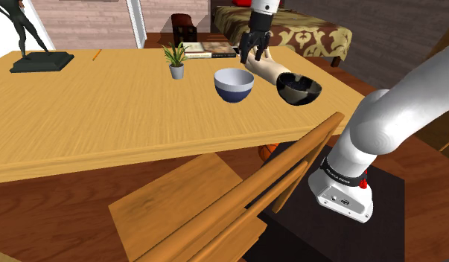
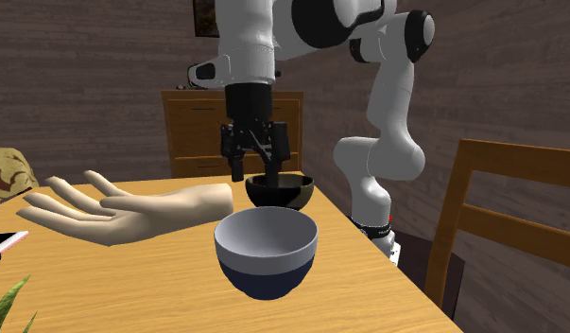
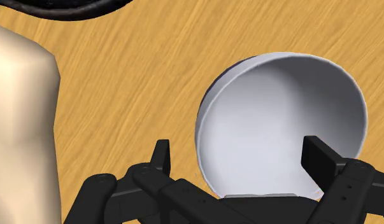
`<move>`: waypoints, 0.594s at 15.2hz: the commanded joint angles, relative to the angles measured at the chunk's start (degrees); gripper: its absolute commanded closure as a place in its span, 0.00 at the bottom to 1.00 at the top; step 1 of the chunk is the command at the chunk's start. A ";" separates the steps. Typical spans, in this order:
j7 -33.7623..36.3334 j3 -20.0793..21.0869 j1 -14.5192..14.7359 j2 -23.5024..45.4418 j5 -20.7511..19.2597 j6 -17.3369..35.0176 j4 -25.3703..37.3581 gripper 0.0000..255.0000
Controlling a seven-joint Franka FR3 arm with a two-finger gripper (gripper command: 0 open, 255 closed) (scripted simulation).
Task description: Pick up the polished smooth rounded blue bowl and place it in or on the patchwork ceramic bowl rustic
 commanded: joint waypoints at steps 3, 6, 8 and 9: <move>-2.81 -1.59 -0.32 7.81 0.02 3.12 2.21 0.00; -2.92 -1.54 -0.24 8.43 0.20 5.47 0.47 0.00; -3.01 -1.51 -0.17 8.91 0.34 7.05 -0.64 0.00; -3.06 -1.50 -0.14 9.17 0.42 7.84 -1.17 0.00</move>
